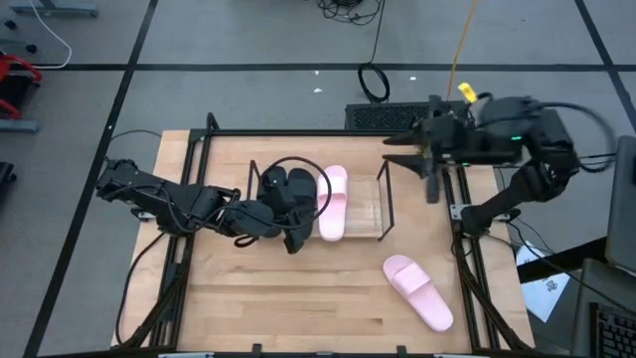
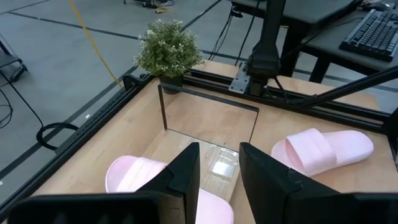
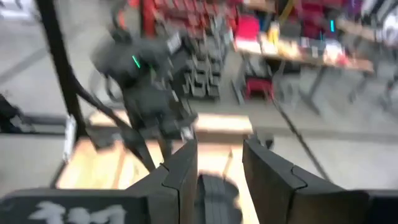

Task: Pick and place slides into the shelf
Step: Put the pink slipper on the shelf

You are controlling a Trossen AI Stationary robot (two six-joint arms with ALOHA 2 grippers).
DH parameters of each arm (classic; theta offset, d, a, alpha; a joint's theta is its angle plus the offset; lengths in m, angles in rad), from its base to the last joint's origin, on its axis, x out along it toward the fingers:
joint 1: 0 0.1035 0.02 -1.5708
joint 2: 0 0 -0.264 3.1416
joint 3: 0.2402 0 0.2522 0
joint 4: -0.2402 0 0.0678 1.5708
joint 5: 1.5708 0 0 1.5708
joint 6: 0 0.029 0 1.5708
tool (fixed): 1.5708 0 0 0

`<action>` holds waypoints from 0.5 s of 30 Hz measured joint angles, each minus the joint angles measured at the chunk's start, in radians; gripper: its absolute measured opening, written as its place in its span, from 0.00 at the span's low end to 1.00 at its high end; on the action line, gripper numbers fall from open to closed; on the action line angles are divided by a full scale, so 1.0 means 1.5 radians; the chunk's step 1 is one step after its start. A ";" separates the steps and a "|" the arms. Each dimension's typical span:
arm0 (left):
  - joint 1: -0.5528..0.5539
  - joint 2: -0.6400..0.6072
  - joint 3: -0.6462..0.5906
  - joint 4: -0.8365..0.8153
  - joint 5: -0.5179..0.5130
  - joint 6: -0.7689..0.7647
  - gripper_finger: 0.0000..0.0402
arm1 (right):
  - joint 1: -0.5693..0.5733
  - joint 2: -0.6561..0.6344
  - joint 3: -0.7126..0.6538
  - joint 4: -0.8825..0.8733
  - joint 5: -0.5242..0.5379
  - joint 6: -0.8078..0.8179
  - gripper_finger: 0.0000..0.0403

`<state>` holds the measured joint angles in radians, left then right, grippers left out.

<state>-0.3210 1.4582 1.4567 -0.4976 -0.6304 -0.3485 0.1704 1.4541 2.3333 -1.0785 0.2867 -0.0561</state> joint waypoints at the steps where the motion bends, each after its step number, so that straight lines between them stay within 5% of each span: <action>1: 0.000 0.000 0.000 0.000 0.000 0.000 0.28 | -0.011 0.006 0.000 -0.020 0.000 0.011 0.29; 15: 0.013 0.000 0.000 0.000 0.002 -0.001 0.28 | -0.110 0.075 -0.001 -0.255 -0.003 0.129 0.29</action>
<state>-0.3016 1.4582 1.4567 -0.4976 -0.6277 -0.3504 0.0048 1.5661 2.3322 -1.4614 0.2829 0.1366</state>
